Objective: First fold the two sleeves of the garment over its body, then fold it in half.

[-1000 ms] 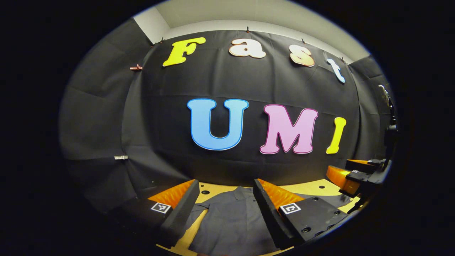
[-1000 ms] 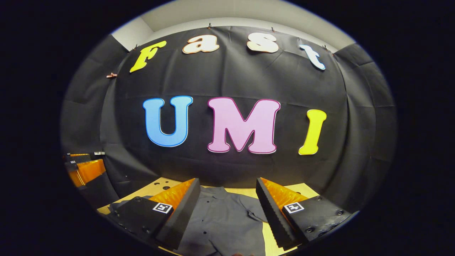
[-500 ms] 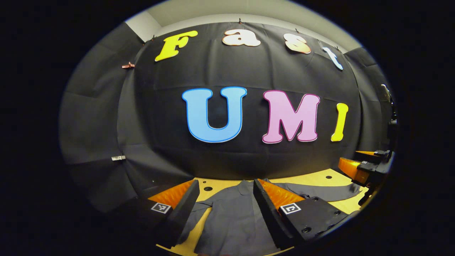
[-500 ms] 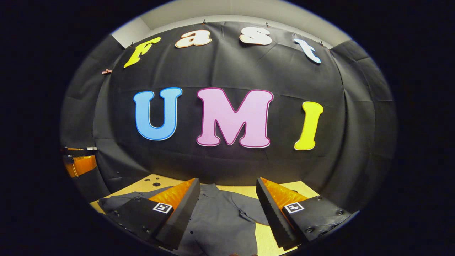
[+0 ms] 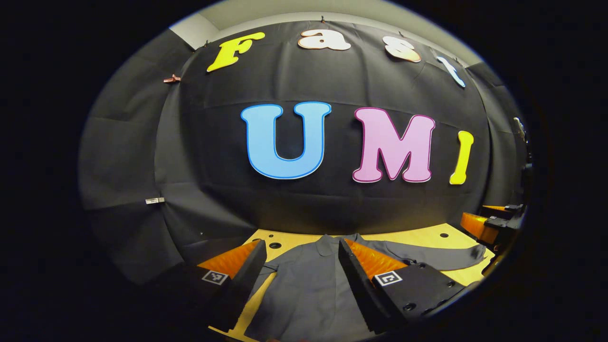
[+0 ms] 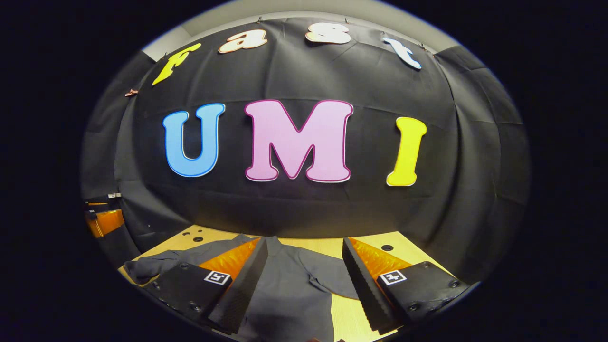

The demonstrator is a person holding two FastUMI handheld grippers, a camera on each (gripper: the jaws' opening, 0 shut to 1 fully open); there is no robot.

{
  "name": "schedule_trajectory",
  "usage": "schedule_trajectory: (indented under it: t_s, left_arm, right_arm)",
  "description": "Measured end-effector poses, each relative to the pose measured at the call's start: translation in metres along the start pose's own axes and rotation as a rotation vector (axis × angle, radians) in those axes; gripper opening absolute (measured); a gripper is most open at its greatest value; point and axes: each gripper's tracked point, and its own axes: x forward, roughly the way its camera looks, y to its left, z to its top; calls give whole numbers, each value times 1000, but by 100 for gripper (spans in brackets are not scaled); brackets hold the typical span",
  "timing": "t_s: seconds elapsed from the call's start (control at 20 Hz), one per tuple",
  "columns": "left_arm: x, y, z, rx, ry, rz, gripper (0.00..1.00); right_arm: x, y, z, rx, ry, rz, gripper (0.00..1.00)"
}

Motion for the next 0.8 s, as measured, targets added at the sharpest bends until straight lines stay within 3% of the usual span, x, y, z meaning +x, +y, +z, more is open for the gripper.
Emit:
schedule_trajectory:
  t_s: [0.35,0.5,0.55,0.8]
  left_arm:
    - [6,2,-15,12,47,12,96]
    - [8,8,-27,10,71,37,92]
    - [9,11,-34,7,86,55,96]
    - [13,24,-67,-34,168,100,96]
  right_arm:
    - [22,-53,-45,0,123,-87,98]
    - [25,-103,-62,-20,172,-183,98]
    - [27,-119,-69,-15,181,-207,98]
    - [31,-185,-113,74,268,-326,98]
